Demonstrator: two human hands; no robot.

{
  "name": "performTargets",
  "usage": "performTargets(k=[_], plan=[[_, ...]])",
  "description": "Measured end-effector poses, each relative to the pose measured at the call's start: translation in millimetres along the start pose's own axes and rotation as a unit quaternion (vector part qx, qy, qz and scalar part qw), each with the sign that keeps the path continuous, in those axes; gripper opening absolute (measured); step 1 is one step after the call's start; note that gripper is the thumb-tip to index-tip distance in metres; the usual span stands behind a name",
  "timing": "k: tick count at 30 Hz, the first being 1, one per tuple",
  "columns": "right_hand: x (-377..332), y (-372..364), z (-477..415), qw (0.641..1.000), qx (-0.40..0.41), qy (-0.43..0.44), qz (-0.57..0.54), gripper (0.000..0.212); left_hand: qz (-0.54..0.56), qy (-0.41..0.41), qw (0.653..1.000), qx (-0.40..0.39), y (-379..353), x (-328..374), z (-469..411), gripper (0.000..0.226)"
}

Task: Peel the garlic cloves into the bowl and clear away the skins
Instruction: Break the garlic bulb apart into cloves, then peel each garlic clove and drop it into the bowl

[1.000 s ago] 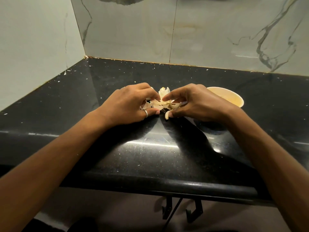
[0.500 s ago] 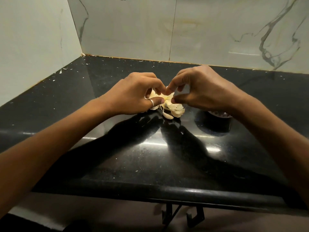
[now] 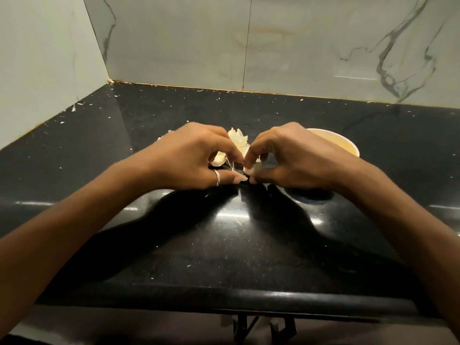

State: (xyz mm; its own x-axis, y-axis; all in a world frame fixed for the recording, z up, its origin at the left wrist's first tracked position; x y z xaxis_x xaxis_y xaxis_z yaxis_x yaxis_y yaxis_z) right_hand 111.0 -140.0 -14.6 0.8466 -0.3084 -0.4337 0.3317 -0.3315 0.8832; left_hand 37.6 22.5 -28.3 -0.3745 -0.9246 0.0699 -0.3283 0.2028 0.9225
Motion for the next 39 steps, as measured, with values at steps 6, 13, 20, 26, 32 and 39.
performTargets(k=[6, 13, 20, 26, 32, 39], plan=[[1, 0, 1, 1.0, -0.005, -0.022, -0.021, 0.017, -0.045, 0.009, 0.998, -0.049, -14, 1, 1, 0.042], [2, 4, 1, 0.999, 0.007, -0.011, -0.05, 0.028, -0.073, 0.018, 0.993, -0.094, -17, 2, 2, 0.04], [0, 19, 1, 0.967, 0.193, 0.042, -0.159, 0.017, 0.003, 0.044, 0.995, 0.085, 8, -4, -1, 0.025], [-1, 10, -2, 0.936, 0.197, 0.027, -0.291, 0.019, 0.104, 0.073, 0.979, 0.161, 19, -1, -1, 0.022], [-4, 7, -1, 0.901, 0.218, 0.027, -0.374, 0.018, 0.203, 0.112, 0.959, 0.163, 22, -3, -1, 0.019], [-5, 4, 0, 0.883, 0.244, 0.01, -0.402, 0.017, 0.301, 0.179, 0.923, 0.159, 16, -6, 0, 0.021]])
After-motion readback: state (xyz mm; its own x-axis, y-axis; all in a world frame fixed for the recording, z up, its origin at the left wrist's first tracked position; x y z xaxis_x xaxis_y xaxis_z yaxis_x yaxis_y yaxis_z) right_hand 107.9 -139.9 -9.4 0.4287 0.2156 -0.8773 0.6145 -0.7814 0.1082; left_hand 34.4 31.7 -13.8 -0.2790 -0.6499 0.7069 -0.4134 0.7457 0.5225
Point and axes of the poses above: each hand's wrist, its own z-axis away from the middle knuckle, its own y-axis out of the back of the hand, x = y × z, the point moved 4 cm from there along -z, towards the middle knuckle, and after that the axes turned 13 degrees about -z, right-handed, at the moved point
